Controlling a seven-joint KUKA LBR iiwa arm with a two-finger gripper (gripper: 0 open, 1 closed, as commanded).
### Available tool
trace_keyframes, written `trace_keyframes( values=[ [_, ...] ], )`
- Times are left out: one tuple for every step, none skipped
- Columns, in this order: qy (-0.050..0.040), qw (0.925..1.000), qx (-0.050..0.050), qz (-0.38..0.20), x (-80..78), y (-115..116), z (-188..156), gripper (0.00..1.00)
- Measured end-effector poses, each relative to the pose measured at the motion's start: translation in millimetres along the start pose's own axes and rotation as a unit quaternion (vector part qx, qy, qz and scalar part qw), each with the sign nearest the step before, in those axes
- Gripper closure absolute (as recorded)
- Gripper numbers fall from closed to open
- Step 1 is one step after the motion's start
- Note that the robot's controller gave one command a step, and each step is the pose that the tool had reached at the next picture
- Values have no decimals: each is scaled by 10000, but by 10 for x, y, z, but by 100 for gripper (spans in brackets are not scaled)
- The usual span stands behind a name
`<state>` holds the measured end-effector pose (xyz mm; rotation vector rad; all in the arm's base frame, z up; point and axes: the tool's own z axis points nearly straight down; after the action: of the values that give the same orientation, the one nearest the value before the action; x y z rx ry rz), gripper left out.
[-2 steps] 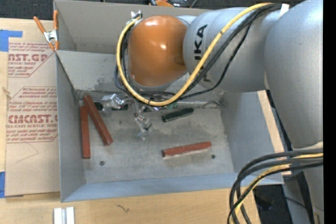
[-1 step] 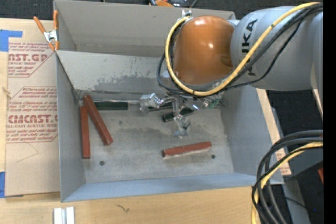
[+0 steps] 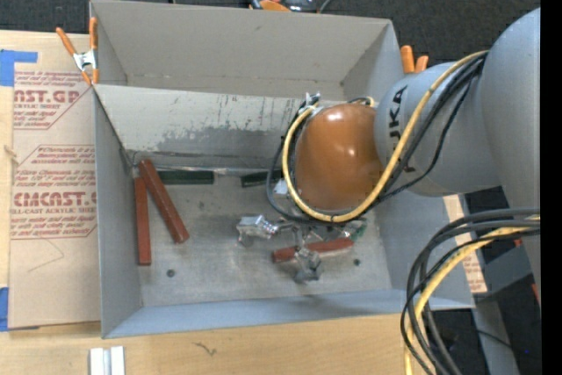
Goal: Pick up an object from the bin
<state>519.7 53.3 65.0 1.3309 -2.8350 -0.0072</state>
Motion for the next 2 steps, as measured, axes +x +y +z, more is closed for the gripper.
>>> trace_keyframes(
  values=[
    [-33,9995,50,318,609,-672,-66,0],
    [-43,9996,36,288,575,-644,-71,100]
  ],
)
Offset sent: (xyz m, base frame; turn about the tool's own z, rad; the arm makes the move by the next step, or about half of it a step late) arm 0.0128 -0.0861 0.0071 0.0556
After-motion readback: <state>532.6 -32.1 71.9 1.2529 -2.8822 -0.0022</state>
